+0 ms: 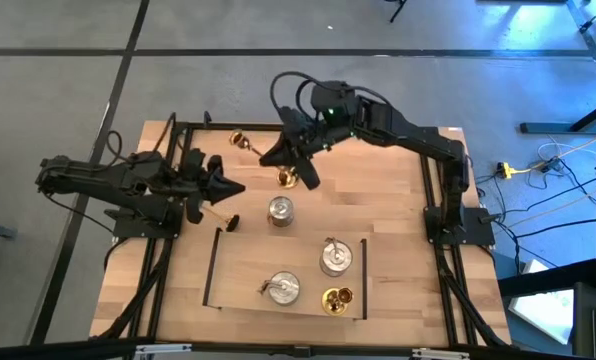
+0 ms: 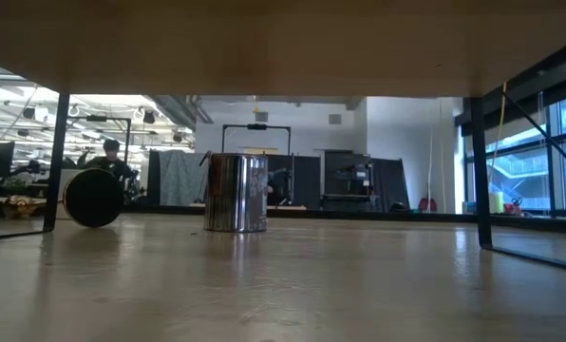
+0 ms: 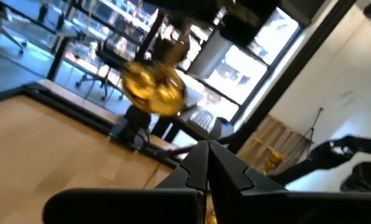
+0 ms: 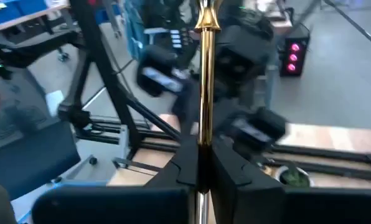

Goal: Pick & Place candle stick holders
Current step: Put the right gold candle holder on the shelf

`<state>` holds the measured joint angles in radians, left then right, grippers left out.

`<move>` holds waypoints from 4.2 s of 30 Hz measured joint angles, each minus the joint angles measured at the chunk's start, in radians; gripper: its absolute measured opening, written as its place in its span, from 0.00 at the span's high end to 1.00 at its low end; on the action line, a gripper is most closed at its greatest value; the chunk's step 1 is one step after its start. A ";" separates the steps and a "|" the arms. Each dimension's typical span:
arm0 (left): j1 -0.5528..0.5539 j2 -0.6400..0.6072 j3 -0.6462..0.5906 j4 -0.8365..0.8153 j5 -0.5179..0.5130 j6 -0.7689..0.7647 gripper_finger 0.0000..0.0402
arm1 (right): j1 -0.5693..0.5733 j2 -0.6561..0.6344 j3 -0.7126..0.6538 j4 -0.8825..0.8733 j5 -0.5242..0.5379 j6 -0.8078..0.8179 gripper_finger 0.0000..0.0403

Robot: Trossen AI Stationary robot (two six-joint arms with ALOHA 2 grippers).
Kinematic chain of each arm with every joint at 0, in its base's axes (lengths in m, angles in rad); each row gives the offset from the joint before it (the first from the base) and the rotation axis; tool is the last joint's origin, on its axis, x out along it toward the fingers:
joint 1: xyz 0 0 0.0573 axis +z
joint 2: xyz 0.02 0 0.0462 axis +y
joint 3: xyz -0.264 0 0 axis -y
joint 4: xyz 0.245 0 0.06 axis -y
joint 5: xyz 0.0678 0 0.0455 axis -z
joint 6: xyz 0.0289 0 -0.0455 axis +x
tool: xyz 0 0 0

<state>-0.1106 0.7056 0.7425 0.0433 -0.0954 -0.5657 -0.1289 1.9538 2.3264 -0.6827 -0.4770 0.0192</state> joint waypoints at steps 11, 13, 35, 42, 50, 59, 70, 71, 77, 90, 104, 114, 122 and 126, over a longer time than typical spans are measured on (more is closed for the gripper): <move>0.000 -0.038 0.000 -0.064 -0.028 -0.010 0.99 | 0.164 0.000 0.000 0.029 0.042 -0.053 0.96; 0.000 -0.038 0.000 -0.064 -0.042 -0.013 1.00 | 0.176 0.000 0.000 0.028 0.050 -0.048 0.96; 0.000 -0.036 0.000 -0.063 -0.152 -0.015 0.99 | 0.175 -0.168 -0.390 0.368 0.058 0.115 0.96; 0.001 -0.010 0.000 -0.062 -0.185 0.013 0.99 | 0.198 -0.378 -0.713 0.597 0.319 0.153 0.96; 0.062 0.203 -0.001 0.167 -0.128 0.106 0.95 | 0.195 -0.460 -1.004 0.935 0.371 0.280 0.96; 0.180 0.279 0.033 0.260 0.092 0.090 0.87 | 0.194 -0.463 -1.032 0.908 0.370 0.236 0.96; 0.189 0.283 0.033 0.395 0.140 0.025 0.81 | 0.193 -0.462 -1.238 1.309 0.370 0.319 0.96; 0.186 0.286 0.033 0.390 0.141 0.021 0.81 | 0.191 -0.462 -1.253 1.326 0.370 0.327 0.96; 0.153 0.342 0.048 0.407 0.146 0.020 0.81 | 0.187 -0.456 -1.257 1.257 0.384 0.312 0.96; 0.130 0.476 0.137 0.403 0.233 0.082 0.81 | 0.203 -0.442 -1.257 1.238 0.398 0.323 0.96; 0.129 0.482 0.140 0.409 0.232 0.082 0.81 | 0.203 -0.442 -1.257 1.204 0.407 0.336 0.96; 0.130 0.482 0.140 0.408 0.218 0.082 0.81 | 0.203 -0.442 -1.257 1.190 0.425 0.340 0.96; 0.133 0.482 0.140 0.406 0.203 0.083 0.87 | 0.203 -0.441 -1.257 1.183 0.434 0.340 0.96; 0.134 0.482 0.140 0.401 0.201 0.093 0.95 | 0.203 -0.441 -1.257 1.175 0.435 0.345 0.96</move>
<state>0.0231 1.1881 0.8822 0.4446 0.1052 -0.4723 0.0738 1.5124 1.0698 0.4921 -0.0421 0.3646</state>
